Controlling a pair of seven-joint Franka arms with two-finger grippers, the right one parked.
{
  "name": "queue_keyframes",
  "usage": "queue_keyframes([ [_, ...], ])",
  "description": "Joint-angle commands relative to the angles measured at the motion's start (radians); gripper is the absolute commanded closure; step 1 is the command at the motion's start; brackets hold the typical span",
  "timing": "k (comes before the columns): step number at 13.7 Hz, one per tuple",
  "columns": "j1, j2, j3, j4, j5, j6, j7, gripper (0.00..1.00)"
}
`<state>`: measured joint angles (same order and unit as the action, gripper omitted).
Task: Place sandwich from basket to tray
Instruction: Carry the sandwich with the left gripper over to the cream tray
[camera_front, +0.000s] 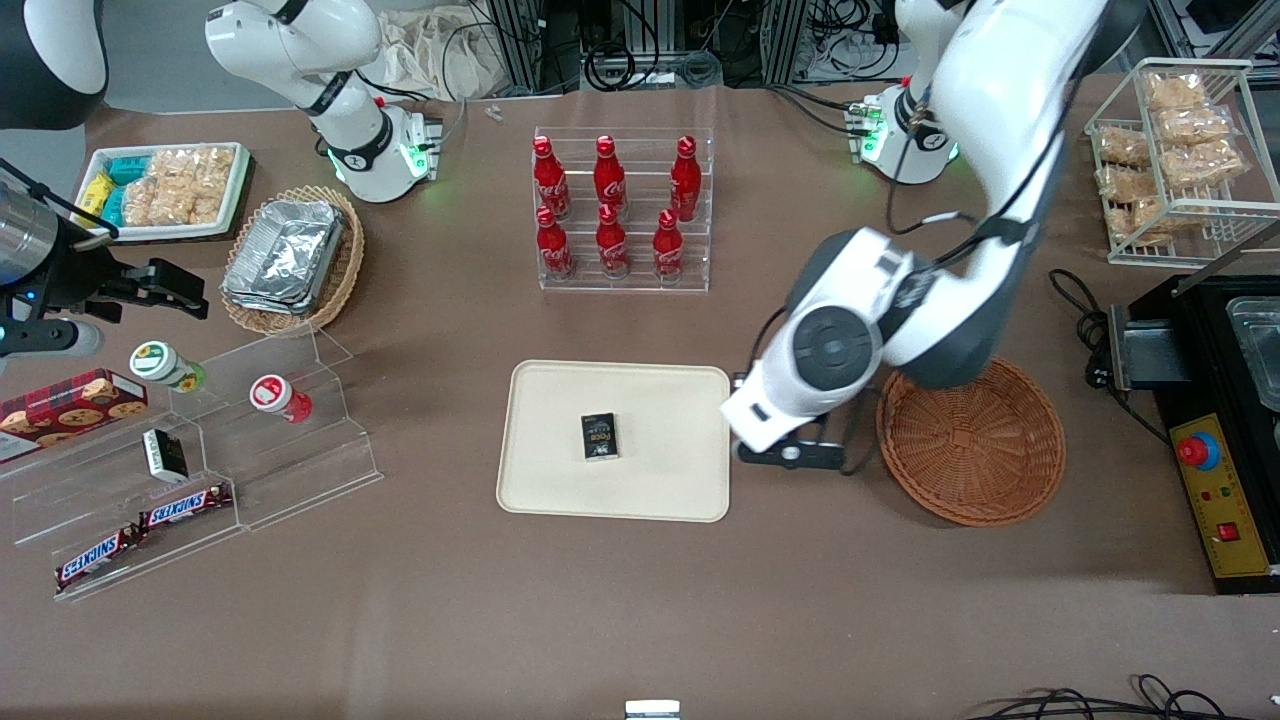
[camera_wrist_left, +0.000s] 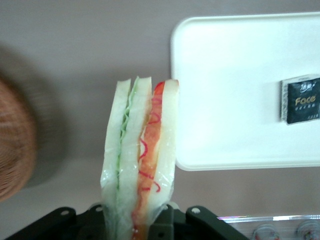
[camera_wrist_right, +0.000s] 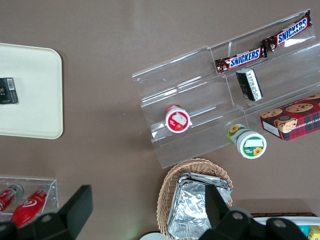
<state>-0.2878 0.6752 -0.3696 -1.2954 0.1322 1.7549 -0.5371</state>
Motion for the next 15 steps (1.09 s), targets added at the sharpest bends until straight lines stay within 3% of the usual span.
queue_keyframes([
  [1, -0.021, 0.099, 0.006, 0.062, 0.004, 0.038, -0.020, 1.00],
  [5, -0.047, 0.171, 0.008, 0.061, 0.009, 0.175, -0.130, 1.00],
  [11, -0.120, 0.233, 0.049, 0.070, 0.014, 0.247, -0.159, 1.00],
  [12, -0.129, 0.239, 0.052, 0.068, 0.014, 0.274, -0.188, 0.90],
  [13, -0.131, 0.248, 0.052, 0.068, 0.014, 0.293, -0.207, 0.72],
  [15, -0.129, 0.247, 0.052, 0.067, 0.014, 0.296, -0.205, 0.16],
])
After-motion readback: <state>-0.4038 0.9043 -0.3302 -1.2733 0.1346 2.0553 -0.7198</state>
